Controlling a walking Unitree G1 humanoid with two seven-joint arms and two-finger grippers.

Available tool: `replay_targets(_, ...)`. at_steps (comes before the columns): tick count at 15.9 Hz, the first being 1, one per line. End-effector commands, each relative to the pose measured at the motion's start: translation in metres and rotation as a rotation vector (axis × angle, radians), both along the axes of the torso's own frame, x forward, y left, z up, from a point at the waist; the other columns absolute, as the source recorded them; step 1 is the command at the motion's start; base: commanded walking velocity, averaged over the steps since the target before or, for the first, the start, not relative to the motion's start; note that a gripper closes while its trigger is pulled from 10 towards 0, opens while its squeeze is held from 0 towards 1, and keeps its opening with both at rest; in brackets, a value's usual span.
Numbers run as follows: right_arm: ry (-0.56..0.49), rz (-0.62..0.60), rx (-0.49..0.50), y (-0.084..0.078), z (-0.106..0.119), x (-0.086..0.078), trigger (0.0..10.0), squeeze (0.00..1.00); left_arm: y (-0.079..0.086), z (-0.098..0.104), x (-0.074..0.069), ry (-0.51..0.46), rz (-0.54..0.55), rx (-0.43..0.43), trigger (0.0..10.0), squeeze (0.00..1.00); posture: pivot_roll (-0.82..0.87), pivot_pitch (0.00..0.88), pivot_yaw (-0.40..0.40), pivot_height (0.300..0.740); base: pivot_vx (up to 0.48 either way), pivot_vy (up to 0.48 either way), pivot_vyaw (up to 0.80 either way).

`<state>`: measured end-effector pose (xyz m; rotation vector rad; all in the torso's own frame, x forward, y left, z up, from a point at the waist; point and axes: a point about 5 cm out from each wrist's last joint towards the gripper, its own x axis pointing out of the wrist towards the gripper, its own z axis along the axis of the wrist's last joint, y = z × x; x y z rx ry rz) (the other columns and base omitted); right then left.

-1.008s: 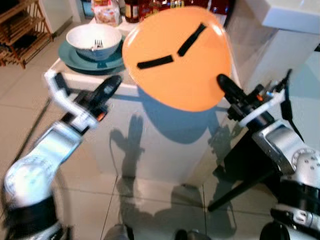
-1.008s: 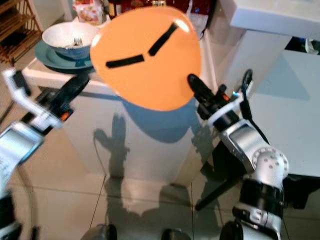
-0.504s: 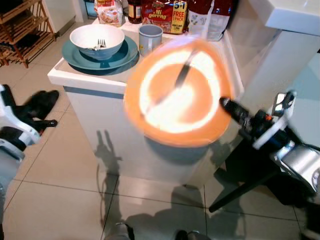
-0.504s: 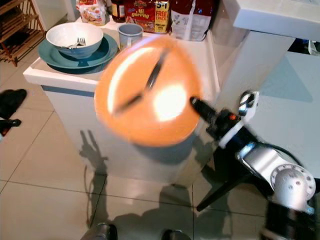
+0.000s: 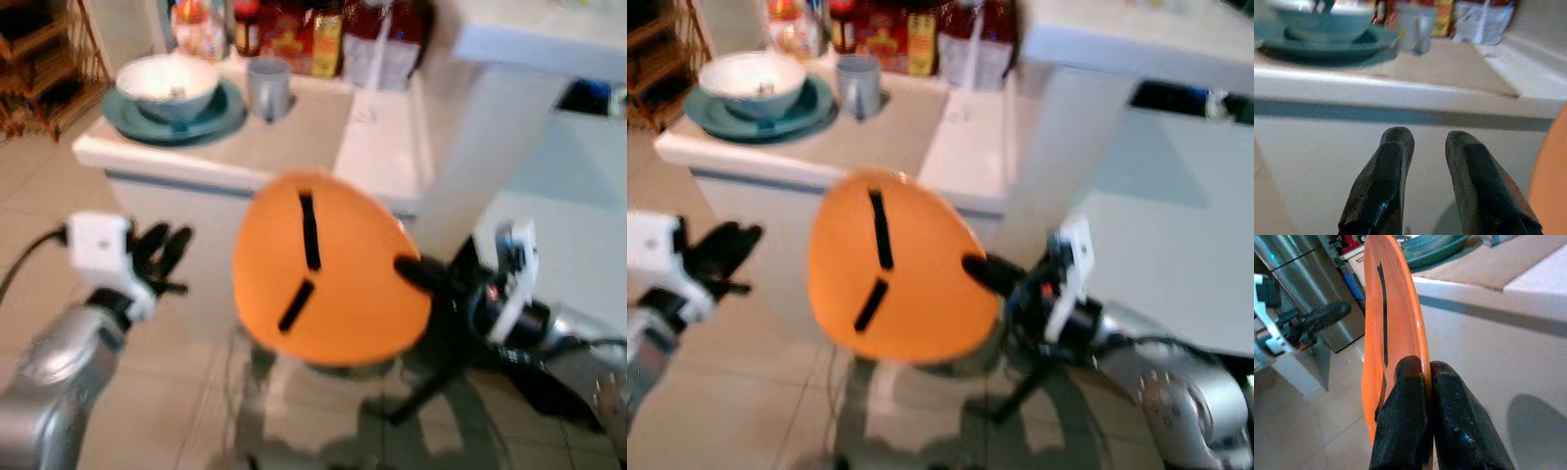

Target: Setting the table

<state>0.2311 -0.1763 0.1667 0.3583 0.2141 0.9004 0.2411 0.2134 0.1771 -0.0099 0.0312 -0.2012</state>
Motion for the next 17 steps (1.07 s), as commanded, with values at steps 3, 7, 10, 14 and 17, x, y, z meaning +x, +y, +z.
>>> replay_targets(3, -0.015, -0.014, 0.116, -0.009, 0.013, -0.001, 10.0, 0.00, -0.008, 0.000, -0.002, -0.014, -0.030, 0.031, 10.0, 0.00, 0.00, 0.038, -0.025, 0.740, 0.000, -0.472, 0.00)
replay_targets(7, 0.005, -0.051, 0.186, -0.015, 0.020, 0.001, 10.0, 0.00, -0.018, 0.003, 0.014, -0.050, -0.004, 0.074, 10.0, 0.00, -0.01, 0.056, -0.025, 0.740, 0.000, -0.474, 0.00)
replay_targets(10, -0.007, -0.161, 0.147, -0.015, 0.013, 0.013, 10.0, 0.00, -0.041, 0.000, 0.025, -0.072, 0.010, 0.100, 10.0, 0.00, -0.02, 0.062, -0.026, 0.740, 0.000, -0.472, 0.00)
replay_targets(14, 0.009, -0.270, 0.242, -0.025, 0.017, 0.019, 10.0, 0.00, -0.054, 0.008, 0.038, -0.115, 0.037, 0.073, 10.0, 0.00, -0.02, 0.066, -0.027, 0.740, 0.000, -0.472, 0.00)
replay_targets(17, -0.019, -0.438, 0.027, -0.024, 0.007, 0.036, 10.0, 0.00, -0.062, 0.003, 0.045, -0.105, 0.038, 0.138, 10.0, 0.00, -0.03, 0.068, -0.029, 0.740, 0.000, -0.472, 0.00)
